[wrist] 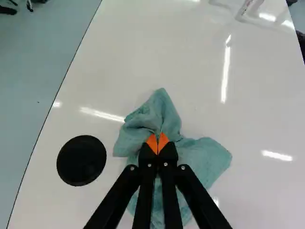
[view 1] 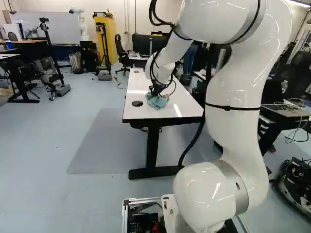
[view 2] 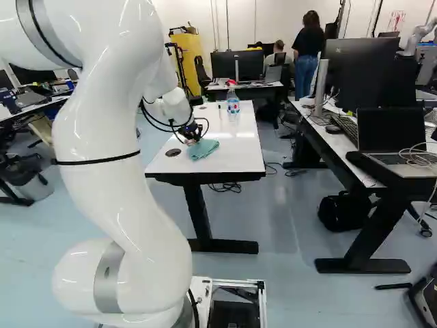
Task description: Clean the table with the green towel
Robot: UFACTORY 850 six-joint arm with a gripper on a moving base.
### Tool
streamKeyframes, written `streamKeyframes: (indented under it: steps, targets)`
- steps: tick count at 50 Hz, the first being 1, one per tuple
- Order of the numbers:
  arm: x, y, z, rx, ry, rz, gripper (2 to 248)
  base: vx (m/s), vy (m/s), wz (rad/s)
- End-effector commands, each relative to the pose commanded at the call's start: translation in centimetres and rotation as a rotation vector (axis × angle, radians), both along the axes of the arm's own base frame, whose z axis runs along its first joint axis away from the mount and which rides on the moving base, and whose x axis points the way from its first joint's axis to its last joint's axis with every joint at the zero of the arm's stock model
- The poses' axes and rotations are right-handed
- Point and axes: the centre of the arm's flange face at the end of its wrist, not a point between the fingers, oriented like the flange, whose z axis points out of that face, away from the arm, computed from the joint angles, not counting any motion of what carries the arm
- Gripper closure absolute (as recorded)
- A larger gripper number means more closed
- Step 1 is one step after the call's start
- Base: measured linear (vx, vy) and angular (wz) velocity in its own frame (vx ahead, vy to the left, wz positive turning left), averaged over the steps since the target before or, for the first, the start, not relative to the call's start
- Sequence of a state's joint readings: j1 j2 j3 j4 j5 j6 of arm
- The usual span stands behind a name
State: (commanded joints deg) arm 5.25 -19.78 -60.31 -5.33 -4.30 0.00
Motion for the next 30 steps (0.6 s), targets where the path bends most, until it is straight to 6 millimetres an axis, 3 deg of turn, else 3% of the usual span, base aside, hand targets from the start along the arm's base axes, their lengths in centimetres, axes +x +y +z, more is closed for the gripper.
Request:
streamKeyframes:
  steps: [30]
  targets:
    - [-0.3,-5.2,0.0,0.000,0.003,-0.091,229,0.000,0.000,0.000]
